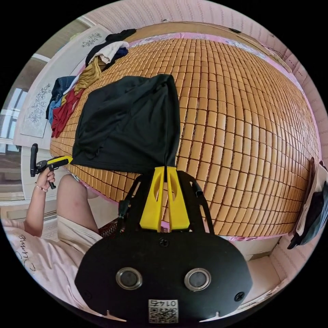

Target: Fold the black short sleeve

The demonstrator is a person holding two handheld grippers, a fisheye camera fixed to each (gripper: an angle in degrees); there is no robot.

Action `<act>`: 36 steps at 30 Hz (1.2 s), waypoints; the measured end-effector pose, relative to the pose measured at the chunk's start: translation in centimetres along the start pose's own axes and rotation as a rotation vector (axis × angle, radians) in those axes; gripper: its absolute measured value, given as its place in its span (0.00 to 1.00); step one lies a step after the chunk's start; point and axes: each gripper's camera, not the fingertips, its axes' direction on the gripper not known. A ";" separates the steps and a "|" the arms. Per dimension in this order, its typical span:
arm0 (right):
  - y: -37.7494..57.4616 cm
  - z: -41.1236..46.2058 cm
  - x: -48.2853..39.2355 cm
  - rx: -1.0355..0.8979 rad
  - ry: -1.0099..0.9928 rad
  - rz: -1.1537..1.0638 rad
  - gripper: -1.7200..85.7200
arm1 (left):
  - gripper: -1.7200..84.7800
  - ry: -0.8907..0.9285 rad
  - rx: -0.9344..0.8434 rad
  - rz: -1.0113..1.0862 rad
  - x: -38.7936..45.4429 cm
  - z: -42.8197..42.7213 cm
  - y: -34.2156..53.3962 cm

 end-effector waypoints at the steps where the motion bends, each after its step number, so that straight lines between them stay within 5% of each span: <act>1: 0.6 -0.7 0.6 0.025 -0.033 0.004 0.03 | 0.01 0.010 0.009 -0.004 0.1 -0.4 0.5; 8: 7.2 -11.4 6.1 0.359 -0.636 -0.026 0.02 | 0.01 0.140 0.445 -0.024 2.4 -13.4 7.8; 14: 12.8 -18.4 7.6 0.511 -0.680 -0.120 0.01 | 0.01 0.290 0.724 0.020 4.8 -24.7 13.5; 24: 26.6 -34.3 8.2 0.953 -0.872 -0.400 0.01 | 0.01 0.203 1.267 0.237 14.0 -45.0 29.1; 36: 46.4 -50.8 0.4 1.301 -0.702 -0.928 0.01 | 0.01 -0.029 1.752 0.390 23.0 -58.5 48.3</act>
